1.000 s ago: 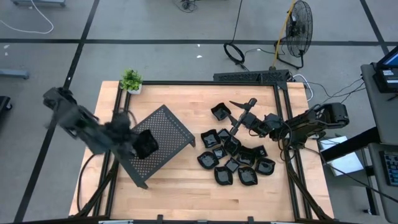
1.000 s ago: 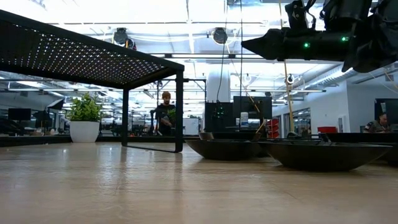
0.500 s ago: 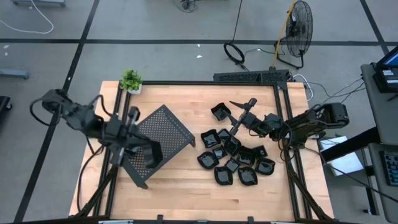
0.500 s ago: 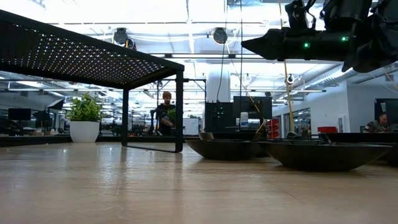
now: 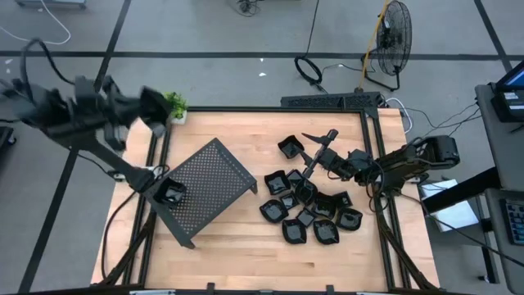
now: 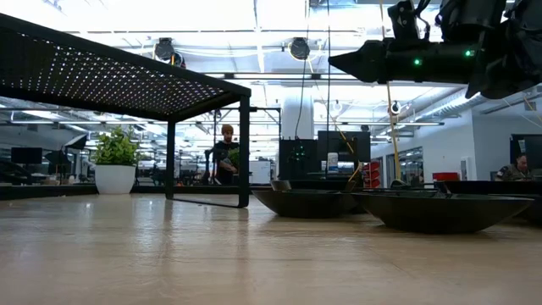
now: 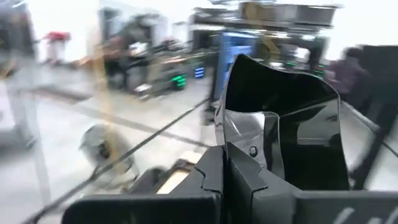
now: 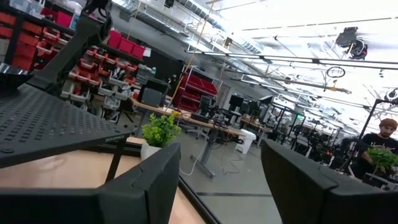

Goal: Pick & Place Mini shaped plates
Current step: Put the distorted square plate on the shelf

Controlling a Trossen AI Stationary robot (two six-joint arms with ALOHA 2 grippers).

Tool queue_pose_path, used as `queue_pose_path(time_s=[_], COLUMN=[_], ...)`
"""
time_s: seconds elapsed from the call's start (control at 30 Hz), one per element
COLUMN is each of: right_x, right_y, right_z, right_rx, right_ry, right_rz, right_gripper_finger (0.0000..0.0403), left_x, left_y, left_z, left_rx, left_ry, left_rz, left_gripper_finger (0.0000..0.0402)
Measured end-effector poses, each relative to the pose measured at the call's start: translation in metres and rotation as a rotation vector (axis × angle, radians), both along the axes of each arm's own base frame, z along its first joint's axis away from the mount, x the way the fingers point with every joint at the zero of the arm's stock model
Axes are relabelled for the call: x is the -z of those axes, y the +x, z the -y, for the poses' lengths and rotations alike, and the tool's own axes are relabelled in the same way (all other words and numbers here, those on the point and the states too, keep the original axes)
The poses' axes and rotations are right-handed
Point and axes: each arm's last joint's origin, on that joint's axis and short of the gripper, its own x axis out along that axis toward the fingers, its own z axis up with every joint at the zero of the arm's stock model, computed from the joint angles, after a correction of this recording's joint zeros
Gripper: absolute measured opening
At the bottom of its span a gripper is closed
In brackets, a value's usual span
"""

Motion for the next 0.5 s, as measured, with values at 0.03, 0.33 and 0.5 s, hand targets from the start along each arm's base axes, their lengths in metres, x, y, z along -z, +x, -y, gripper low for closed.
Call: queue_pose_path(time_s=[0.03,0.33,0.5], right_x=[0.000,0.000,0.000], right_y=[0.000,0.000,0.000], right_z=[0.000,0.000,0.000], right_rx=[0.000,-0.003,-0.009], right_ry=[0.000,0.008,0.027], right_rz=[0.001,0.008,0.019], right_gripper_finger=[0.0212,0.0212,0.0212], left_x=[0.002,0.053,0.062], left_y=[-0.003,-0.014,-0.004], left_z=[-0.002,-0.007,0.001], left_rx=[-0.018,-0.141,-0.052], left_ry=[-0.029,-0.386,-0.501], left_rz=[-0.016,-0.314,-0.378], left_gripper_finger=[0.0002,0.0001,0.0001])
